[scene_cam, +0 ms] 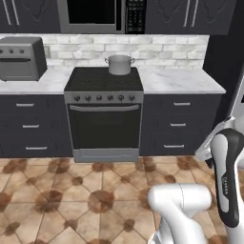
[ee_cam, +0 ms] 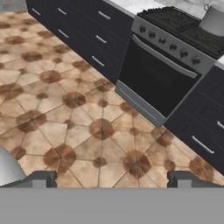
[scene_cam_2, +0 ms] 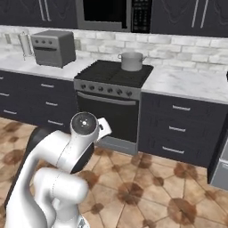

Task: Move the pot and pan from the stove into the sink.

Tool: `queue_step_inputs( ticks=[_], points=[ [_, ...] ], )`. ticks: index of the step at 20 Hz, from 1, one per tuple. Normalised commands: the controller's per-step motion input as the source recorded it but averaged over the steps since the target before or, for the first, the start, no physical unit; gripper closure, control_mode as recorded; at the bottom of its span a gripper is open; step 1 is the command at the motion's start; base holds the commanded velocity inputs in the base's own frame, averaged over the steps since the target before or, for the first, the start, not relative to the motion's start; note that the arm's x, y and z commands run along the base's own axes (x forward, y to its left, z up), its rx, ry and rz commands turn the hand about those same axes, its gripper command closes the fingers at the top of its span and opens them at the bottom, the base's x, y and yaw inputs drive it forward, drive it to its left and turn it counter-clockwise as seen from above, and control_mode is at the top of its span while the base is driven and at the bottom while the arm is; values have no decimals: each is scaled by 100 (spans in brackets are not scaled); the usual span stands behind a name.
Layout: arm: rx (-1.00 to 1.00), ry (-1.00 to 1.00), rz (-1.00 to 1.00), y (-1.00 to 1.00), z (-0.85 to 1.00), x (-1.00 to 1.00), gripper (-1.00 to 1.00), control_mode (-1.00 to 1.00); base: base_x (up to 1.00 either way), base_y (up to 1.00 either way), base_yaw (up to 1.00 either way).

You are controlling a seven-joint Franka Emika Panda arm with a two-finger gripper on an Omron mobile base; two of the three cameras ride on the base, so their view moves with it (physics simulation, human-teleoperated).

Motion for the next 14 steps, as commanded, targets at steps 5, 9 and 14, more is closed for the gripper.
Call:
queue_step_inputs(
  ticks=[5,9,14],
  points=[
    [0,0,0,0,0,0,-100,100,83,28,-8],
    [0,0,0,0,0,0,-100,100,78,27,-8],
    [0,0,0,0,0,0,-100,100,74,26,-8]
  ],
)
